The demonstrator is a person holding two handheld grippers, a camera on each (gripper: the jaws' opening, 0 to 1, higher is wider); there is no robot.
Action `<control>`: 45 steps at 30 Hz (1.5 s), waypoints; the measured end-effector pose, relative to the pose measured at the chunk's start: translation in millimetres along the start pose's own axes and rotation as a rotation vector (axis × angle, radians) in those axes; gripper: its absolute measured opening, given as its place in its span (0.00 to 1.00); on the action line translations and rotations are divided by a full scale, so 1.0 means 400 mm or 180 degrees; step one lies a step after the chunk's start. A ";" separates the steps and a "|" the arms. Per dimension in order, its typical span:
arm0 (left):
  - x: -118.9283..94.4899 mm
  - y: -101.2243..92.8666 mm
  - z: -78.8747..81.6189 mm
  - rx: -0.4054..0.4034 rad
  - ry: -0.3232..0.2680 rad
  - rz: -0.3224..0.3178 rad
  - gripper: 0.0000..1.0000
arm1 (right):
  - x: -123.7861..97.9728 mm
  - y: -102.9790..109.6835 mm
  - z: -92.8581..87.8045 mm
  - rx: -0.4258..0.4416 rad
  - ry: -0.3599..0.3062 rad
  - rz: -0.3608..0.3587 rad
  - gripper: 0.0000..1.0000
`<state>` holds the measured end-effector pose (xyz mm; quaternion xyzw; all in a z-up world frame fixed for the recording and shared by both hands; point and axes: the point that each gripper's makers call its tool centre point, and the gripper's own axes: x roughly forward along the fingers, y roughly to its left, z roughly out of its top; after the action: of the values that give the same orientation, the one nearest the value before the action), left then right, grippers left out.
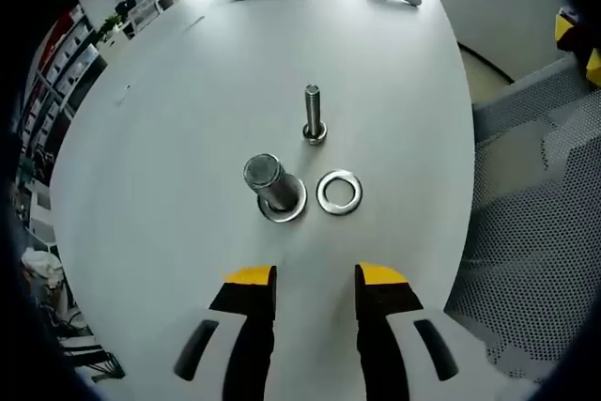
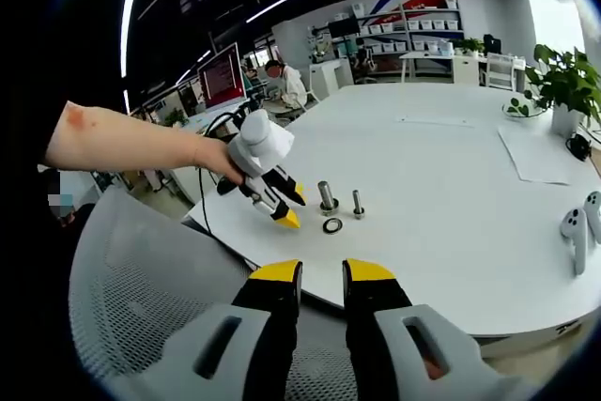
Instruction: Place the washer onto the threaded stud by aligning its center hole with the stud, sliding it down to the base, and recovering from edge contact or off-axis alignment until the washer reaches the visible bottom stop.
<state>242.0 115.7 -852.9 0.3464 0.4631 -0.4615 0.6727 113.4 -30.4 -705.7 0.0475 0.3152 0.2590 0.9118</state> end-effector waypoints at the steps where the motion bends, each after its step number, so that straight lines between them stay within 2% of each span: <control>1: 0.003 0.000 -0.001 0.0003 0.0003 -0.0003 0.31 | 0.000 0.000 0.000 0.0001 0.0000 -0.0002 0.20; 12: 0.015 -0.038 0.010 0.0021 0.0007 -0.0125 0.30 | -0.001 -0.003 0.001 0.0015 -0.0016 -0.0027 0.20; 24: 0.028 -0.073 0.031 0.0062 -0.0073 -0.0270 0.29 | -0.002 -0.004 0.002 0.0029 -0.0028 -0.0042 0.20; 33: 0.042 -0.083 0.054 0.0112 -0.0125 -0.0288 0.29 | -0.002 -0.004 0.003 0.0026 -0.0031 -0.0042 0.20; 45: 0.052 -0.073 0.077 0.0126 -0.0175 -0.0234 0.29 | -0.001 -0.005 0.004 0.0026 -0.0040 -0.0038 0.20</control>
<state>227.0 72.4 -863.6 0.3296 0.4477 -0.5043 0.6608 114.8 -32.2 -704.6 0.0510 0.3108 0.2519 0.9151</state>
